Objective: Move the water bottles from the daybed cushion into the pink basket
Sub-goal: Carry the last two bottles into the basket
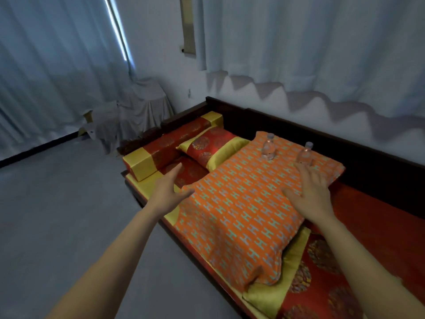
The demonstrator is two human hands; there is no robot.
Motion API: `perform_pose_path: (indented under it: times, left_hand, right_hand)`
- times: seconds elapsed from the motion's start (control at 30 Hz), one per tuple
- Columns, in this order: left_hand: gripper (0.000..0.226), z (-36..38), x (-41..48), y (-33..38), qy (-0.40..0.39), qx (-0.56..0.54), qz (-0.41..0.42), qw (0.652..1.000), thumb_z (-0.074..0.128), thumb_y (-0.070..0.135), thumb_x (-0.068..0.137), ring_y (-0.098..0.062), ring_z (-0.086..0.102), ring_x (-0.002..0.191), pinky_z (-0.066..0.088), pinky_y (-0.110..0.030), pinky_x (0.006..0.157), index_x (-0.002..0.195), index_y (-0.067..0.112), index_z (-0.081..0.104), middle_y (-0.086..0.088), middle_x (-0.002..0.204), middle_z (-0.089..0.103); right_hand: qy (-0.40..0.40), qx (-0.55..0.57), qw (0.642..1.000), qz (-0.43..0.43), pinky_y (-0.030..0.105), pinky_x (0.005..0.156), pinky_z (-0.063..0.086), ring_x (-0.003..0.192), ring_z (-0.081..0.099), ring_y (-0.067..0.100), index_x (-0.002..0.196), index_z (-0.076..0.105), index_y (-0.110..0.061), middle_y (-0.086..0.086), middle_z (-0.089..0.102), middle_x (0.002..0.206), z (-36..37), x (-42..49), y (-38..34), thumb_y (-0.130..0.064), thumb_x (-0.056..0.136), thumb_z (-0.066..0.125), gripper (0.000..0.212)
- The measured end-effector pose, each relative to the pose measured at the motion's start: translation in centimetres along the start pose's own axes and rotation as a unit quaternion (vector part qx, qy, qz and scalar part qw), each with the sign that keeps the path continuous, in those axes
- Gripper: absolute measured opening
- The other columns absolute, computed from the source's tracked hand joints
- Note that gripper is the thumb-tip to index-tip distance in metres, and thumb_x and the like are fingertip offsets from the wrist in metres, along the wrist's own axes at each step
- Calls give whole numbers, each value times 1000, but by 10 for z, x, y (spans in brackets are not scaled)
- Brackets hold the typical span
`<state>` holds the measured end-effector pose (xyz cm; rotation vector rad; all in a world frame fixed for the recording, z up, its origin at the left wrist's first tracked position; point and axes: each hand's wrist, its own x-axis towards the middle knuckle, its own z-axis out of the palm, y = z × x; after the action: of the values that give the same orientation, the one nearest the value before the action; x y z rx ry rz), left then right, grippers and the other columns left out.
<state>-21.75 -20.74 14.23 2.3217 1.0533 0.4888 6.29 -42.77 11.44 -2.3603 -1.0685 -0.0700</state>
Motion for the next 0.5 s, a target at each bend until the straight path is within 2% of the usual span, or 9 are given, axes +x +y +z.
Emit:
perform_pose_path:
  times: [0.07, 0.13, 0.2, 0.27, 0.37, 0.5]
  left_hand:
    - [87, 4, 16, -5, -12, -16, -9, 1000, 72, 42, 80, -23, 40, 134, 38, -35, 102, 149, 19, 25, -3, 148, 41]
    - [88, 17, 58, -11, -40, -17, 20, 999, 72, 44, 78, -23, 39, 135, 38, -38, 106, 149, 18, 27, -3, 148, 40]
    - [86, 22, 80, -9, -50, -14, 46, 998, 72, 42, 79, -23, 36, 138, 34, -39, 110, 148, 16, 29, -4, 150, 38]
    - [83, 44, 117, -7, -77, -26, 65, 995, 73, 38, 80, -22, 36, 138, 31, -34, 109, 147, 14, 31, -4, 149, 39]
    - [81, 74, 159, -5, -133, -33, 83, 987, 73, 39, 80, -21, 37, 137, 34, -35, 108, 146, 14, 33, -4, 149, 40]
    - [75, 114, 221, 2, -171, -24, 102, 980, 73, 32, 81, -23, 43, 133, 36, -31, 102, 143, 9, 37, -9, 146, 44]
  right_hand:
    - [-8, -15, 1000, 10, 49, 111, 24, 137, 26, 35, 145, 32, -24, 12, 33, 150, 7, 0, 5, -54, 77, 58, 78]
    - [11, -18, 999, 40, 49, 110, 26, 136, 28, 35, 144, 34, -22, 14, 37, 146, 13, 16, 15, -58, 72, 51, 82]
    - [14, -15, 999, 50, 46, 109, 25, 134, 30, 37, 143, 35, -18, 16, 39, 144, 11, 22, 18, -51, 72, 56, 81]
    - [22, -11, 996, 90, 42, 108, 25, 132, 30, 37, 144, 34, -16, 17, 38, 145, 17, 38, 37, -42, 76, 65, 79]
    - [15, -4, 994, 109, 36, 107, 22, 133, 32, 35, 145, 33, -14, 17, 39, 145, 27, 53, 62, -39, 75, 65, 80]
    - [13, 19, 986, 163, 25, 99, 18, 130, 36, 32, 145, 33, -16, 15, 43, 142, 46, 88, 94, -35, 76, 70, 81]
